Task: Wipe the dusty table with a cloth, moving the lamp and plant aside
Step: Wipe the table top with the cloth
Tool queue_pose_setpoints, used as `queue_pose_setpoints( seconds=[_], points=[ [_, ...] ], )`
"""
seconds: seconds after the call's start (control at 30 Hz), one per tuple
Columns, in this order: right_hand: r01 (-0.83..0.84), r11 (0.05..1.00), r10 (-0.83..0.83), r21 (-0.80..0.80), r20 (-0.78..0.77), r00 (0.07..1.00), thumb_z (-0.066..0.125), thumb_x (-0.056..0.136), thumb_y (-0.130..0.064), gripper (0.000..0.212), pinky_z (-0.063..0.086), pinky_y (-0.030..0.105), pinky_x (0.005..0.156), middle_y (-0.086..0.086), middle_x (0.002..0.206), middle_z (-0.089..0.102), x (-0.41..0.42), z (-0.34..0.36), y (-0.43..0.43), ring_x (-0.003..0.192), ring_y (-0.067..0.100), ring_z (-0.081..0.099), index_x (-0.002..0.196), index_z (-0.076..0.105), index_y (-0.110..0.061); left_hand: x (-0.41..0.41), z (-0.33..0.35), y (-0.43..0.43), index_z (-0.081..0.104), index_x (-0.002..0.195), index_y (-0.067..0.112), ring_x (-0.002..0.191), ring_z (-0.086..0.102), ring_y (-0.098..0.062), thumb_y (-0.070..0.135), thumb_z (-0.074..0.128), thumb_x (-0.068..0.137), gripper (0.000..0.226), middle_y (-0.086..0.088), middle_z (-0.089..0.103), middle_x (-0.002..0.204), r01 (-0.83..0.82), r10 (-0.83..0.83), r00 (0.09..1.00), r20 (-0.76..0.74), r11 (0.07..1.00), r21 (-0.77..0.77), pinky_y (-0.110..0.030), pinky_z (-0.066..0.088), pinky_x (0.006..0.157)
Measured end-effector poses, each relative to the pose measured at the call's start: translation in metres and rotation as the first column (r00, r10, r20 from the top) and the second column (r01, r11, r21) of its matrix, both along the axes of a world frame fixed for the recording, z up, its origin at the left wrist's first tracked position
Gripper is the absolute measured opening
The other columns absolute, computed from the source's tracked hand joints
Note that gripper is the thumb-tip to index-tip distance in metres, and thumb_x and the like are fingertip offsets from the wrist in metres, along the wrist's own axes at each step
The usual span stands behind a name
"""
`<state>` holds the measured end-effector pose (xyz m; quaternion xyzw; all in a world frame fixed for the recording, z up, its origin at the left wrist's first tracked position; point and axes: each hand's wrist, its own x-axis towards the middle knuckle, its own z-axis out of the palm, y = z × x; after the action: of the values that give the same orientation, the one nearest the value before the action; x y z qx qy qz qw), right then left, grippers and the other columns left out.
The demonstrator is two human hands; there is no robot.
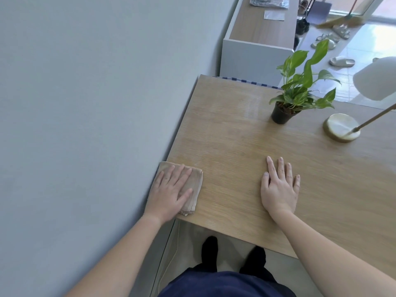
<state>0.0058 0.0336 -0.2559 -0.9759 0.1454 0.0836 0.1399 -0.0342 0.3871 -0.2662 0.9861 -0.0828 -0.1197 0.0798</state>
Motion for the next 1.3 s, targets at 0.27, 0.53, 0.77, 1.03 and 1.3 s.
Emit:
queue_pose_setpoints(
  seconds=[0.27, 0.53, 0.77, 1.03, 1.3],
  points=[
    [-0.007, 1.000, 0.007, 0.000, -0.009, 1.000, 0.014, 0.110, -0.049, 0.056, -0.008, 0.046, 0.132, -0.011, 0.177, -0.001, -0.002, -0.003, -0.001, 0.164, 0.014, -0.007, 0.165, 0.004, -0.052, -0.006, -0.012, -0.015, 0.000, 0.172, 0.029, 0.166, -0.010, -0.018, 0.068, 0.020, 0.109, 0.077, 0.001, -0.002, 0.180, -0.284, 0.283, 0.956, 0.070, 0.959, -0.001, -0.044, 0.001, 0.135],
    [-0.016, 1.000, 0.016, -0.001, -0.019, 1.000, 0.011, 0.111, -0.050, 0.056, -0.008, 0.048, 0.132, -0.009, 0.177, -0.004, -0.003, 0.000, -0.001, 0.163, 0.015, -0.009, 0.165, 0.000, -0.051, -0.079, -0.004, -0.047, -0.010, 0.170, 0.036, 0.165, -0.018, -0.027, 0.068, 0.019, 0.110, 0.074, -0.006, -0.015, 0.179, -0.201, 0.201, 0.980, 0.007, 0.979, 0.023, -0.054, 0.005, 0.134],
    [-0.014, 1.000, 0.014, 0.006, -0.004, 1.000, 0.011, 0.110, -0.050, 0.056, -0.007, 0.048, 0.132, -0.010, 0.177, 0.000, -0.001, -0.002, -0.003, 0.164, 0.014, -0.007, 0.166, 0.002, -0.050, -0.081, 0.004, -0.125, -0.011, 0.169, 0.040, 0.164, -0.023, -0.027, 0.076, 0.013, 0.107, 0.076, -0.006, -0.021, 0.178, 0.026, -0.026, 0.998, -0.048, 1.000, -0.006, -0.053, 0.000, 0.132],
    [-0.006, 1.000, 0.006, 0.022, 0.009, 1.000, 0.014, 0.111, -0.049, 0.056, -0.007, 0.048, 0.132, -0.011, 0.177, 0.000, -0.002, -0.003, -0.004, 0.164, 0.014, -0.006, 0.166, 0.003, -0.051, -0.030, 0.006, -0.035, -0.022, 0.164, 0.050, 0.160, -0.030, -0.013, 0.080, 0.007, 0.104, 0.073, 0.009, -0.029, 0.175, -0.008, 0.010, 0.998, -0.057, 0.999, 0.046, -0.045, -0.008, 0.134],
    [-0.030, 0.998, 0.030, 0.056, -0.014, 0.999, 0.020, 0.111, -0.043, 0.058, -0.008, 0.055, 0.130, -0.007, 0.178, 0.000, 0.000, 0.003, -0.004, 0.164, 0.020, -0.007, 0.165, 0.002, -0.053, -0.073, 0.006, -0.044, -0.017, 0.167, 0.045, 0.162, -0.026, -0.017, 0.076, 0.013, 0.106, 0.074, 0.005, -0.025, 0.177, -0.097, 0.097, 0.995, -0.031, 0.995, 0.009, -0.045, -0.006, 0.133]
  ],
)
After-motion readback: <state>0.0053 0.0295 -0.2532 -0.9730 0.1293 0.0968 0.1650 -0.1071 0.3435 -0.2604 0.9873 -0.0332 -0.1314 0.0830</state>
